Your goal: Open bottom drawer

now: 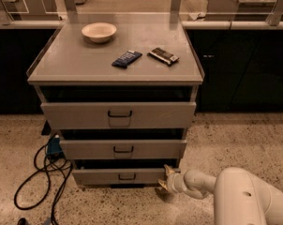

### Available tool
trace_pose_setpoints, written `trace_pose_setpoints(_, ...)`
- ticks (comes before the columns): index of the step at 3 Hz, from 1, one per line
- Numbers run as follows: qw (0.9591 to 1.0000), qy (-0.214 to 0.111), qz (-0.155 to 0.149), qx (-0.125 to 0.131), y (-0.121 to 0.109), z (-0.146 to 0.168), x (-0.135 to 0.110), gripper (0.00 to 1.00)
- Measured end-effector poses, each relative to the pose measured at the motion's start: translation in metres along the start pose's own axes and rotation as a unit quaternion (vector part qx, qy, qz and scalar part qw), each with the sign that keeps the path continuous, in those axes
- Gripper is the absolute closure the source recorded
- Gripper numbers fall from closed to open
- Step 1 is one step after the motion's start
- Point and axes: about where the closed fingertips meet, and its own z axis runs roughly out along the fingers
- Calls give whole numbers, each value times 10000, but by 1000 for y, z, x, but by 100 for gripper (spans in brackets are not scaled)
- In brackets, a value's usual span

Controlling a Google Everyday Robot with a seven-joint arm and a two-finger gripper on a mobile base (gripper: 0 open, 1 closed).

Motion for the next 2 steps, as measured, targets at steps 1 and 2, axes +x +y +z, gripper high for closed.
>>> trace_pose_setpoints(1, 10000, 0, 0, 0, -2, -7, -5, 100)
trace_pose_setpoints(2, 10000, 0, 0, 0, -4, -12, -10, 100)
